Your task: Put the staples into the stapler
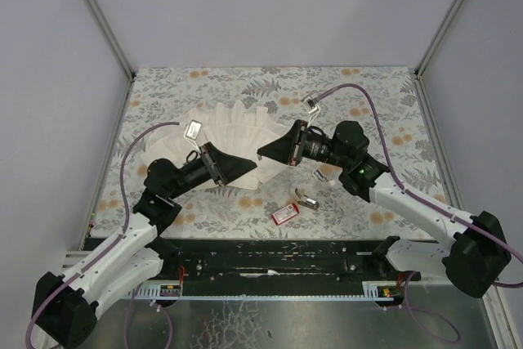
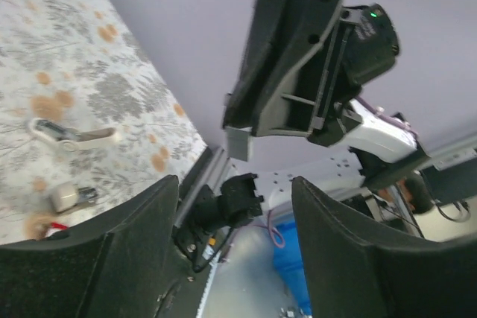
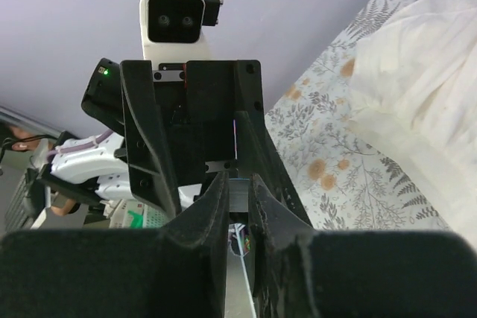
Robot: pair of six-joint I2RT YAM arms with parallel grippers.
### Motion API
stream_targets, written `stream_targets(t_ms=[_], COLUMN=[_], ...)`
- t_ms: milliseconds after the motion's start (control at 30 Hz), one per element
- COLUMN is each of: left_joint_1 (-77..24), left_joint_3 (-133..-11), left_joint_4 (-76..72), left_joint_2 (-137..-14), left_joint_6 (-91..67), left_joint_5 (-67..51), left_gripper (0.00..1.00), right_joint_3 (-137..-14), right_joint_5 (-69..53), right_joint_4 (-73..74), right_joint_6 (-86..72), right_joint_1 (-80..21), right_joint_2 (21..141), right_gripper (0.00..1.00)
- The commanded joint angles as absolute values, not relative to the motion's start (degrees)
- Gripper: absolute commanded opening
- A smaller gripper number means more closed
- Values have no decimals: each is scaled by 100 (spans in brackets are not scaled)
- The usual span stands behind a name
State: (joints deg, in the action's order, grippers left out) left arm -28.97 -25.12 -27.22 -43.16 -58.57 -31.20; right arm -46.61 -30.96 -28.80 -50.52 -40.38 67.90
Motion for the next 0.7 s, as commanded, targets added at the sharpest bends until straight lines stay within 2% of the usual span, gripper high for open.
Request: stream_targets(t_ms=[0, 667], left_joint_1=[-3254, -3578], left_joint_3=[-2842, -2859], left_joint_4=[-3720, -4036], left_joint_2=[-4454, -4667], left_joint_6=[-6106, -6336], left_joint_5=[-3095, -2724], left_gripper=[59, 30], right_joint_3=[-4676, -4650], right_joint_5=[-3474, -3699], right_joint_4=[-3476, -3620], right_joint_6=[-5380, -5550], right_joint_1=[-4021, -4025], right_joint_2=[6611, 6504], right_gripper=[18, 18])
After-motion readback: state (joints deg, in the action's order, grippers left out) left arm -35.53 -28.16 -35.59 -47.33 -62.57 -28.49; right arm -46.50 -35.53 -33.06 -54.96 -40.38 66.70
